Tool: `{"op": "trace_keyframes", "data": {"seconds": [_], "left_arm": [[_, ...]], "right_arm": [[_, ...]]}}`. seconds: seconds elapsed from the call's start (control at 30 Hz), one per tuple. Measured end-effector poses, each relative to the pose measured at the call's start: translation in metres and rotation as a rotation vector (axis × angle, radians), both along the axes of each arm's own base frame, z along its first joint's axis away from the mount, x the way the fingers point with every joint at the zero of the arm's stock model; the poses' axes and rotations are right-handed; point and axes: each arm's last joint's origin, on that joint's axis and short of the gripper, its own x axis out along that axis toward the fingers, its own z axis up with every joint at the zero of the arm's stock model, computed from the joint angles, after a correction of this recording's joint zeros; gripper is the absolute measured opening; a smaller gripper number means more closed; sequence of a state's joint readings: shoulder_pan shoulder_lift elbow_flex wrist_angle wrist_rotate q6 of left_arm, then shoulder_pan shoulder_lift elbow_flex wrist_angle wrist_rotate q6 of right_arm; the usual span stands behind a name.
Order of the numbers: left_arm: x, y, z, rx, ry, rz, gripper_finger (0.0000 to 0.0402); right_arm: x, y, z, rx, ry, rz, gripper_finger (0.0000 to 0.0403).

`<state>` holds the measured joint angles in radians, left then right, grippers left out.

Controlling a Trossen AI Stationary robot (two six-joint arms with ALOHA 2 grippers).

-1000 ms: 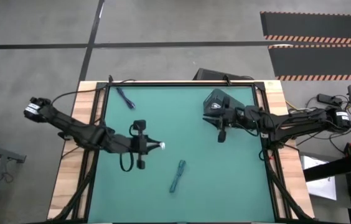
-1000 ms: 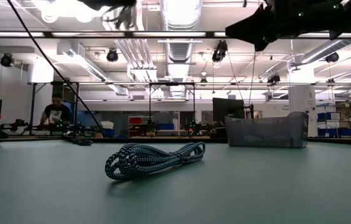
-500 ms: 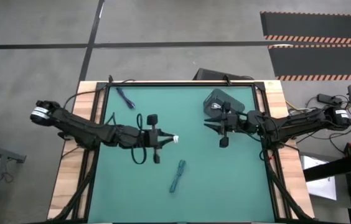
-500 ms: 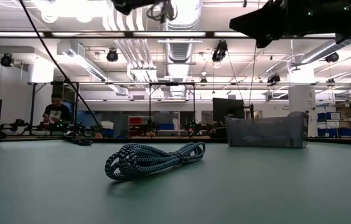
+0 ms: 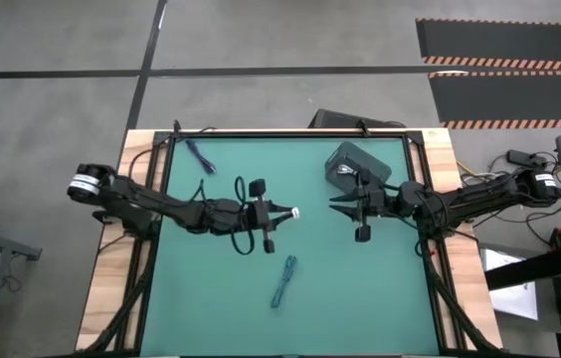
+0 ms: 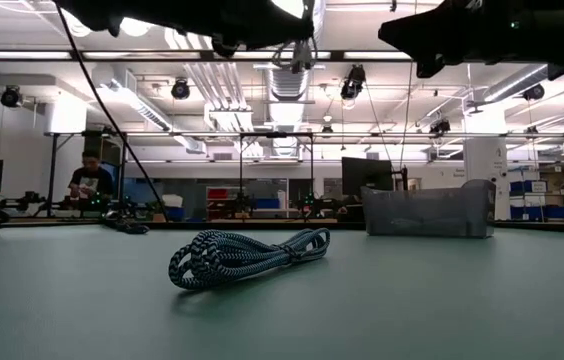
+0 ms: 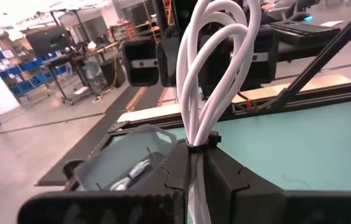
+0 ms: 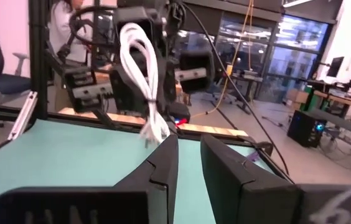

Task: Pick and place USB-C Cables
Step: Put the white charger cable into the black container

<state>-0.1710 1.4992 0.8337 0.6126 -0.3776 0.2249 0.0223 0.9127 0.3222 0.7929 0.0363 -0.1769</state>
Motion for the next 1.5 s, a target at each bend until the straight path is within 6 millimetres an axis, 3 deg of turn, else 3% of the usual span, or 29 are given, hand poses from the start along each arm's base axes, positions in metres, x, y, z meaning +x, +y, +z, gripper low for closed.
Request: {"op": "trace_keyframes", "data": {"seconds": [0.3, 0.6, 0.97, 1.5], "left_arm": [[0.01, 0.004, -0.009, -0.014, -0.021, 0.006, 0.001], [0.011, 0.008, -0.009, -0.015, -0.034, 0.019, 0.001], [0.011, 0.009, -0.009, -0.014, -0.031, 0.023, 0.001], [0.01, 0.013, -0.011, -0.013, -0.025, 0.037, 0.001]], "right_arm": [[0.005, 0.001, 0.005, -0.011, -0.012, 0.035, 0.0124], [0.035, 0.002, 0.006, -0.034, 0.037, 0.034, 0.0179], [0.064, 0.003, 0.011, -0.064, 0.04, 0.066, 0.0185], [0.088, 0.004, 0.015, -0.076, 0.016, 0.083, 0.0175]]}}
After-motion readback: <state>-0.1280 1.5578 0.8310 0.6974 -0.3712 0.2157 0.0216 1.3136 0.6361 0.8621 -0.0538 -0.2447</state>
